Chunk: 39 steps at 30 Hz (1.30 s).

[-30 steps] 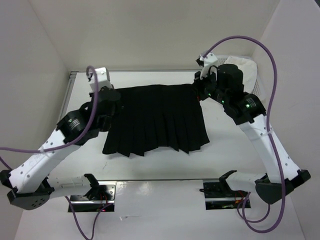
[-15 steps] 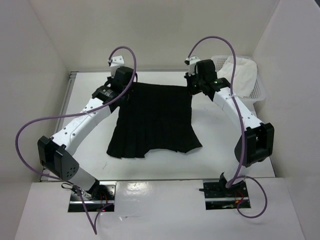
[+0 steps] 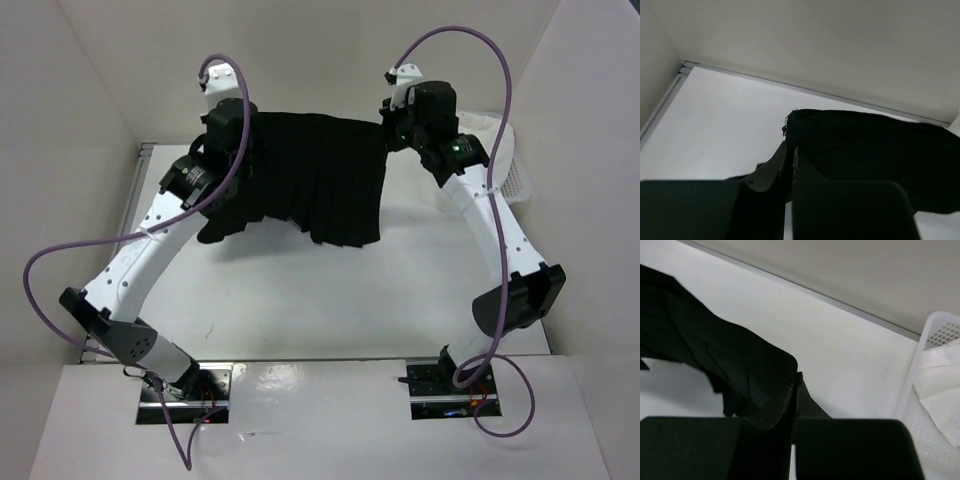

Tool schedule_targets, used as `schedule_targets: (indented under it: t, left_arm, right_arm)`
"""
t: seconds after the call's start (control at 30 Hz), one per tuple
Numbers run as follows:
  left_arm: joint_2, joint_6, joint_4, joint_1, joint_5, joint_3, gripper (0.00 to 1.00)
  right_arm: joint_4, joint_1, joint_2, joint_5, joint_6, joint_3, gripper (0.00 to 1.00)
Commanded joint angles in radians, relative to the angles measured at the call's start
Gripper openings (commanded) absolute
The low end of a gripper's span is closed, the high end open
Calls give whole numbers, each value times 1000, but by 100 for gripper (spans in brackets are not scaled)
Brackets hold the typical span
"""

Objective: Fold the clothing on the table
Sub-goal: Flatten the skirt out

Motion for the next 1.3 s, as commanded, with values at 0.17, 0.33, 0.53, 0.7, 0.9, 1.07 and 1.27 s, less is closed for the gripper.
schedule_targets:
  t: [0.17, 0.33, 0.53, 0.7, 0.9, 1.07, 1.27]
  left_arm:
    - [-261, 32, -30, -180, -133, -103, 0]
    - [-413, 12, -18, -180, -110, -279, 0]
    - [-618, -1, 31, -180, 42, -460, 0]
    - [-663, 36, 50, -180, 61, -508, 0]
    - [-382, 45, 54, -180, -82, -439, 0]
    - [-195, 45, 160, -74, 37, -413, 0]
    - [6, 12, 219, 88, 165, -384, 0]
  right_arm:
    - [-97, 81, -216, 11, -31, -24, 0]
    - [-156, 90, -334, -84, -67, -70, 0]
    - [-238, 112, -434, -218, -133, -145, 0]
    - [-228, 112, -460, -261, -157, -190, 0]
    - [-73, 112, -341, -192, -157, -306, 0]
    - [44, 67, -161, -164, -157, -337, 0]
    - [131, -37, 73, -154, -177, -259, 0]
